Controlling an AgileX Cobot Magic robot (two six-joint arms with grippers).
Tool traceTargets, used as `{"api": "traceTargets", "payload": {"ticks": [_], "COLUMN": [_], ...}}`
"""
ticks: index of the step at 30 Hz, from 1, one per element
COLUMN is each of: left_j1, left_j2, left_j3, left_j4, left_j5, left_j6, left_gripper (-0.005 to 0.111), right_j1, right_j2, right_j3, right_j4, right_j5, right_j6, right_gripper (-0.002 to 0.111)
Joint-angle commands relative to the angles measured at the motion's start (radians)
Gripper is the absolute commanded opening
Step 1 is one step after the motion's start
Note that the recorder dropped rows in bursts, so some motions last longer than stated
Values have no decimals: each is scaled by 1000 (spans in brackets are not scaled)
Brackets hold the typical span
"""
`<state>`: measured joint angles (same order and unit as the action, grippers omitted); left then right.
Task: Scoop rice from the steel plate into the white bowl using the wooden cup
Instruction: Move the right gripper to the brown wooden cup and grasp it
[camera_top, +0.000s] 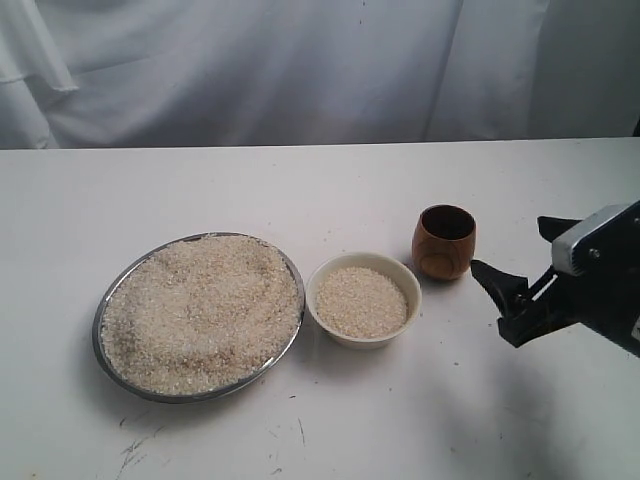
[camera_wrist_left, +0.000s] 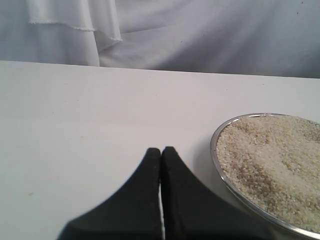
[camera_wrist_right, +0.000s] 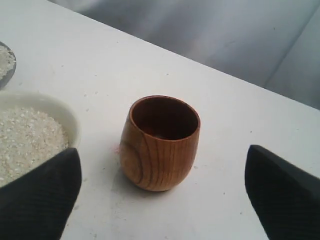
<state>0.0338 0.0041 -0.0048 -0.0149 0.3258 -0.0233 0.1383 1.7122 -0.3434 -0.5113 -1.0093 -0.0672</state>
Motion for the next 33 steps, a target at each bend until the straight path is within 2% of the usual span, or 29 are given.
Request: {"api": "traceTargets", "payload": {"ticks": [1,4,12,33], "left_j1": [2,2,2,2], "left_j2": [-4,-4,-4,-4], "left_j3": [5,5,5,5], "left_j4": [-2,-2,-2,-2], "left_j5": [-7,-7,-7,-7], "left_j6": [0,0,0,0], "left_gripper": [0,0,0,0], "right_j1": [-4,-4,-4,-4], "right_j2": [6,56,243,429], "right_j3": [-8,-33,-104,-380], "right_j4": [4,4,-47,-216], "right_j5": [8,0,-118,-66], "right_j6": [80,165,171,239], "right_gripper": [81,81,81,81]}}
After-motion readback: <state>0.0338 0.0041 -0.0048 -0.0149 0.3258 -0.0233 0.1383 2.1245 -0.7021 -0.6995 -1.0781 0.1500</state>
